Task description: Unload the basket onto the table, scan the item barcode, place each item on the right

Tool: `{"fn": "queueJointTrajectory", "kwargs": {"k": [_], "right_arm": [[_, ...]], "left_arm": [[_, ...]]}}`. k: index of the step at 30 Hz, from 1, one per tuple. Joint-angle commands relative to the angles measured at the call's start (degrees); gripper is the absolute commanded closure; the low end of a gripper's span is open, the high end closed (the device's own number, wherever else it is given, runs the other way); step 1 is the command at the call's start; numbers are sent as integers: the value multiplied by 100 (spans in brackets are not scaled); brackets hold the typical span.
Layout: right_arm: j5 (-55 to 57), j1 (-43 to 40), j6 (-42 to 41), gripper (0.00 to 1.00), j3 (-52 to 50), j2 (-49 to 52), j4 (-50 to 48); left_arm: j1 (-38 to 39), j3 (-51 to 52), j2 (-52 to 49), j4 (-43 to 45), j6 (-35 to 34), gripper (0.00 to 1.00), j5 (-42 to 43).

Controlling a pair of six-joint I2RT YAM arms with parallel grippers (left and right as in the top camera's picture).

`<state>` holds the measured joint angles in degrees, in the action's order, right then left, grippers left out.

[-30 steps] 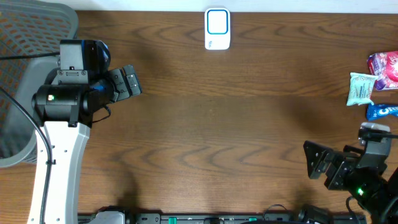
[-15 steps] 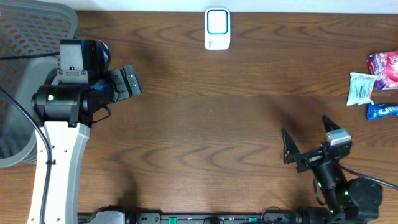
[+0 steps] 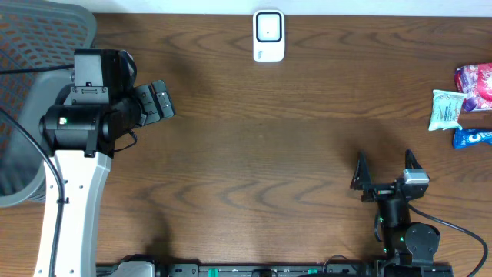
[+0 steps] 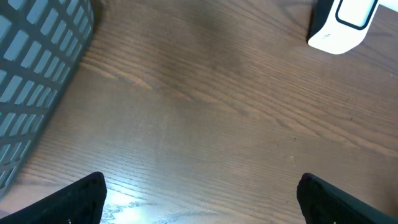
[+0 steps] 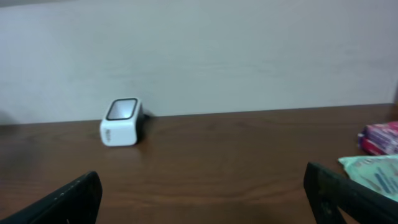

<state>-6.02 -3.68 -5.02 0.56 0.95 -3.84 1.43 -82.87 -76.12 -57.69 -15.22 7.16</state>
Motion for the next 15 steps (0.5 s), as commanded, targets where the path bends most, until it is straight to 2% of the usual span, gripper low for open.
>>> {"fn": "queueJointTrajectory", "kwargs": {"k": [1,4,6,11,15], "right_arm": [[275,35,184,1,-26,-63,44],[466,35,271,1,-26,-63,426],[721,33,-116,1,-24,-61,817],[608,37,-109,1,-24,-66,833],[546,42,391,1,-26,-66,835]], "left_arm": [[-17,-7,13,-13,-9,2,-31],[-17,-7,13,-13,-9,2,-31],[-17,-7,13,-15,-9,2,-31],[-17,-7,13,-13,-9,2,-31],[-17,-7,13,-13,-9,2,-31]]}}
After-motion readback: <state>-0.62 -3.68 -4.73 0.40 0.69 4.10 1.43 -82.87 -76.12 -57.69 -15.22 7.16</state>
